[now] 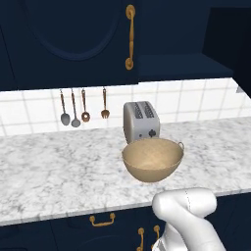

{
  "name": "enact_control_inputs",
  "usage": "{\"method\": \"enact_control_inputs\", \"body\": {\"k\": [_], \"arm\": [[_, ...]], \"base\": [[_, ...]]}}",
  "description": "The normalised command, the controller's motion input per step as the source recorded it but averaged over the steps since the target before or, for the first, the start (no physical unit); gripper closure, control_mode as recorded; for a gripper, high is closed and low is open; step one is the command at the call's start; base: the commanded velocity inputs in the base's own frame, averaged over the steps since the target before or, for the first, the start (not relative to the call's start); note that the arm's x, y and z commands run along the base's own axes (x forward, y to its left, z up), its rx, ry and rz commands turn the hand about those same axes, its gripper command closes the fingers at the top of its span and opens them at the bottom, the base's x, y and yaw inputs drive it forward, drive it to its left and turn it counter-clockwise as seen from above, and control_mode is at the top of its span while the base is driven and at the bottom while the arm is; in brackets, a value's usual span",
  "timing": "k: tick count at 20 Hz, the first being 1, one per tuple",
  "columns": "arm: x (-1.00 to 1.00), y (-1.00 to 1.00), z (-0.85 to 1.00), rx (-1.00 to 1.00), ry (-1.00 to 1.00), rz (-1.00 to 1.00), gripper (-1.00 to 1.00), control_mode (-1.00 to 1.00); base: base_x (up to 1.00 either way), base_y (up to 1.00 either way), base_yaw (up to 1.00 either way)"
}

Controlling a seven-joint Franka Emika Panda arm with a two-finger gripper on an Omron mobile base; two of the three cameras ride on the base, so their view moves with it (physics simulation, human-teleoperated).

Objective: Open the cabinet, pick up the bread from the cabinet and place it in the basket. Then move the basket to the dining counter.

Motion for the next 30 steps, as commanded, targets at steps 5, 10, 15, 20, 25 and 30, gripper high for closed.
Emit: {"method": "enact_control_inputs", "body": {"k": [5,10,15,20,25,30], "arm": [[-1.00,0.08,0.16,0.06,-0.32,0.06,-1.00,-1.00],[-1.00,-0.06,0.66,0.05,-0.30,0.17,-1.00,-1.00],[-1.00,-0.45,0.86,0.01,-0.23,0.32,-1.00,-1.00],[-1.00,-0.16,0.15,0.00,-0.33,0.10,-1.00,-1.00],[-1.00,-0.11,0.00,0.00,-0.35,0.05,-1.00,-1.00],[-1.00,-0.86,0.20,0.03,-0.21,0.11,-1.00,-1.00]], "base": [[0.00,0.00,0.00],[0.00,0.00,0.00],[0.00,0.00,0.00],[0.00,0.00,0.00],[0.00,0.00,0.00],[0.00,0.00,0.00]]}}
